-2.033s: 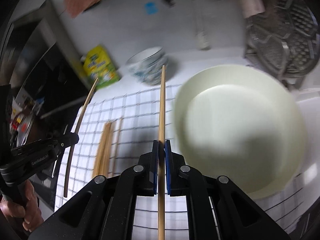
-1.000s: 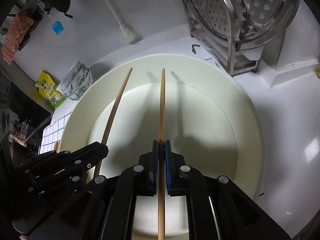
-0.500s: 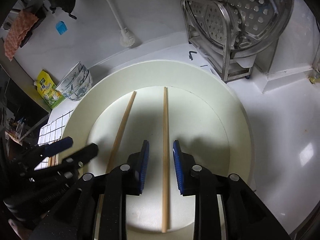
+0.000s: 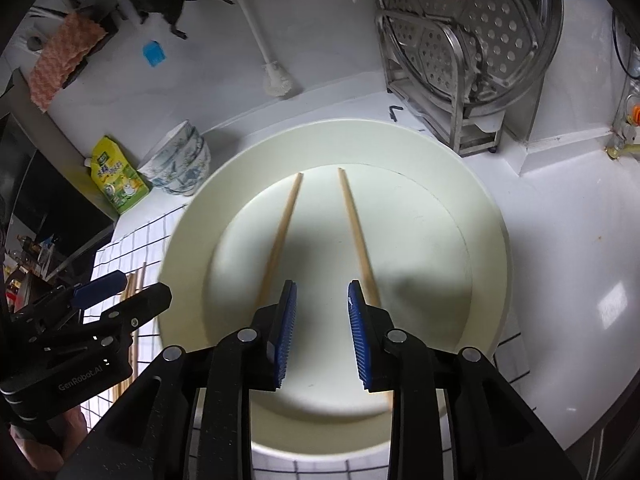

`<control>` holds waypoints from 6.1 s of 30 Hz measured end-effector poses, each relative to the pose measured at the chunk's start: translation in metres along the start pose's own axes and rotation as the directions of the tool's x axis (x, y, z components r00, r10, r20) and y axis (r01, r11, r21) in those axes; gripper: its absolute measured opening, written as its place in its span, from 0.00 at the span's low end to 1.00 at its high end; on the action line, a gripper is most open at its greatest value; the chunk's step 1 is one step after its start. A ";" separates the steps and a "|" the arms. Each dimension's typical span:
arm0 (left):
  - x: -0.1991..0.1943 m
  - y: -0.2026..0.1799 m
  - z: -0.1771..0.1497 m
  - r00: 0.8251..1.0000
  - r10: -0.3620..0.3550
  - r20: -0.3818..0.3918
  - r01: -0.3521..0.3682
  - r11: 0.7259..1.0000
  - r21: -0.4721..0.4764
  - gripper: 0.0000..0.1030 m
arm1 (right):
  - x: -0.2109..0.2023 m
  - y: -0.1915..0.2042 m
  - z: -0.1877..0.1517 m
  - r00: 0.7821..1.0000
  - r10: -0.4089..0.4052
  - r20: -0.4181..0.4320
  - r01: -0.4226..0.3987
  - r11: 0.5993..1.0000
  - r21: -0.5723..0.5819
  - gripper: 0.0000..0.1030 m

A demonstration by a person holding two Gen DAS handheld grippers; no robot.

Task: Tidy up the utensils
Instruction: 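Move both open tools back over the chopsticks on the grid cloth, then close the right tool on a loose chopstick while the left tool grasps one from the bundle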

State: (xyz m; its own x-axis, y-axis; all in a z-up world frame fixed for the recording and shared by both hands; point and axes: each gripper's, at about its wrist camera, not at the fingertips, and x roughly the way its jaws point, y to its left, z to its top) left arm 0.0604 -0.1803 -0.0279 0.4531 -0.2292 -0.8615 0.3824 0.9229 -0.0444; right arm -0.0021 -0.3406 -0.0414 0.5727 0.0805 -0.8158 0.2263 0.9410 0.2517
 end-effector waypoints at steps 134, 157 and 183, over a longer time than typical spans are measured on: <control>0.033 0.276 -0.151 0.990 0.105 -0.096 -0.124 0.968 -0.216 0.84 | 0.120 0.235 -0.109 0.979 -0.114 -0.170 0.061 0.957 -0.285 0.56; 0.039 0.277 -0.153 0.979 0.169 -0.111 -0.189 0.961 -0.201 0.86 | 0.122 0.235 -0.108 0.979 -0.120 -0.164 0.069 0.955 -0.289 0.56; 0.037 0.260 -0.132 0.989 0.074 -0.126 -0.094 0.982 -0.165 0.07 | 0.127 0.247 -0.099 0.983 -0.061 -0.175 0.001 0.945 -0.327 0.06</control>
State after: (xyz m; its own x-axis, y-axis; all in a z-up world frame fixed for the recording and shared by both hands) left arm 0.0703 0.0923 -0.1377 0.3746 -0.1197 -0.9194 0.1997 0.9788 -0.0461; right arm 0.0485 -0.0656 -0.1343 0.4113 0.0790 -0.9081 -0.0433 0.9968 0.0671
